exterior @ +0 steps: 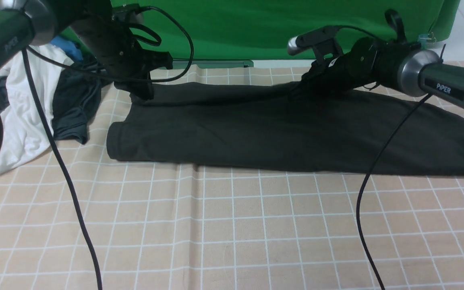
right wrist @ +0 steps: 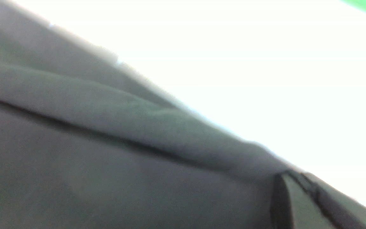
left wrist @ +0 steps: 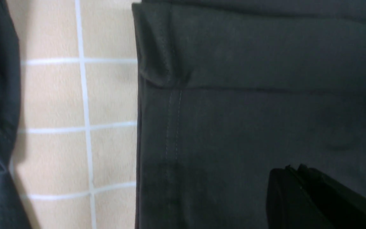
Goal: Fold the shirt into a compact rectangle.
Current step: 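Pull the folded dark garment lengthwise by its ends to straighten it flat on the table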
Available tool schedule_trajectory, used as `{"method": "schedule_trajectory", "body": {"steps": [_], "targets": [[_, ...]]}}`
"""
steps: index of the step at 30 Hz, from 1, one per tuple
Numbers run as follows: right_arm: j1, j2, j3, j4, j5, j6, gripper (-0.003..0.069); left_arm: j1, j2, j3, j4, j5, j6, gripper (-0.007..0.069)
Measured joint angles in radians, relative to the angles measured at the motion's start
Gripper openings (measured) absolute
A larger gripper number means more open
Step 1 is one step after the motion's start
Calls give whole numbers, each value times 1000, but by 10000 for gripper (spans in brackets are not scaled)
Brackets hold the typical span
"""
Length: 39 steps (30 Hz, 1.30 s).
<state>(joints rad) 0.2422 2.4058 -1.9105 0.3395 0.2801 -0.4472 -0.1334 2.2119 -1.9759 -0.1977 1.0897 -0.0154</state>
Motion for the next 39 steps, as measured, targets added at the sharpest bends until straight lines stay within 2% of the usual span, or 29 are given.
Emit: {"method": "schedule_trajectory", "body": {"steps": [3,5,13,18,23,29,30,34,39], "targets": [[-17,4,-25,-2,-41,15,36,0,0,0,1,24,0,17],[-37,-6,-67,-2,19,19,38,0,0,0,9,39,0,17],[-117,-166,-218,-57,573,32,38,0,0,1,147,119,0,19],[-182,-275,-228,-75,859,52,34,0,-13,56,155,123,0,19],[-240,-338,-164,-90,918,79,34,4,-70,183,154,127,-8,19],[-331,-500,83,-99,932,80,34,14,-126,257,155,122,-4,22],[-360,-547,159,-101,937,77,34,14,-127,259,146,104,25,31],[-402,-623,268,-104,940,73,34,14,-127,259,122,55,81,134],[-417,-672,361,-105,941,68,34,14,-109,259,156,20,68,406]]}}
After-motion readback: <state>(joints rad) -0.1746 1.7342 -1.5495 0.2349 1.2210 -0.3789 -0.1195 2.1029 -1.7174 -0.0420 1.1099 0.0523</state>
